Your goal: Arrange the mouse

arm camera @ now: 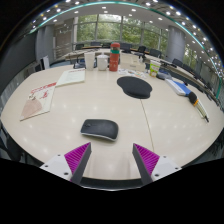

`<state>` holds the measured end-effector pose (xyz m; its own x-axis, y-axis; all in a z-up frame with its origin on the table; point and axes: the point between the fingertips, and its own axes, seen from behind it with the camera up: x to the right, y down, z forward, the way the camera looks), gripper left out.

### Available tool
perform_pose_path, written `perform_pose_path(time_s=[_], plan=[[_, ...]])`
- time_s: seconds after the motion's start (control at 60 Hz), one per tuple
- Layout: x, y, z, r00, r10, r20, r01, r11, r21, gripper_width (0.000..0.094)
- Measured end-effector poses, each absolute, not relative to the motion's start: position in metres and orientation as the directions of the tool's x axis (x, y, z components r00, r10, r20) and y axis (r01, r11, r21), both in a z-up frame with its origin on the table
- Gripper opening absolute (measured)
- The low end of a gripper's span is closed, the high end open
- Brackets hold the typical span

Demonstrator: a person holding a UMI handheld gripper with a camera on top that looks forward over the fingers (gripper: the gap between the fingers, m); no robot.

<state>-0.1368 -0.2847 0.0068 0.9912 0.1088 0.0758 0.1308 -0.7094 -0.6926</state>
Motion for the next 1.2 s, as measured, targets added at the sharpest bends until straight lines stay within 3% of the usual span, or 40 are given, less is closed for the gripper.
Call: perform_pose_path(time_s=[0.167,0.533,0.633,0.767,1.05,1.2], plan=[[-0.149,-0.252,-0.01,0.987,0.127,0.097,0.159,-0.706,-0.69,0.0857],[-0.154,-0.185,-0.01,0.984,0.124,0.128,0.178,-0.662,-0.728,0.0845],[-0.159,-0.173,-0.012,0.986,0.139,0.096,0.165,-0.663,-0.73,0.0763],[-0.168,-0.171,-0.014,0.987,0.156,0.026,0.125,-0.669,-0.733,0.0494],[-0.173,-0.167,-0.01,0.982,0.185,0.047,0.158,-0.648,-0.745,0.0318],[-0.181,-0.154,0.045,0.979,0.2,0.042,0.152,-0.576,-0.803,0.0312]])
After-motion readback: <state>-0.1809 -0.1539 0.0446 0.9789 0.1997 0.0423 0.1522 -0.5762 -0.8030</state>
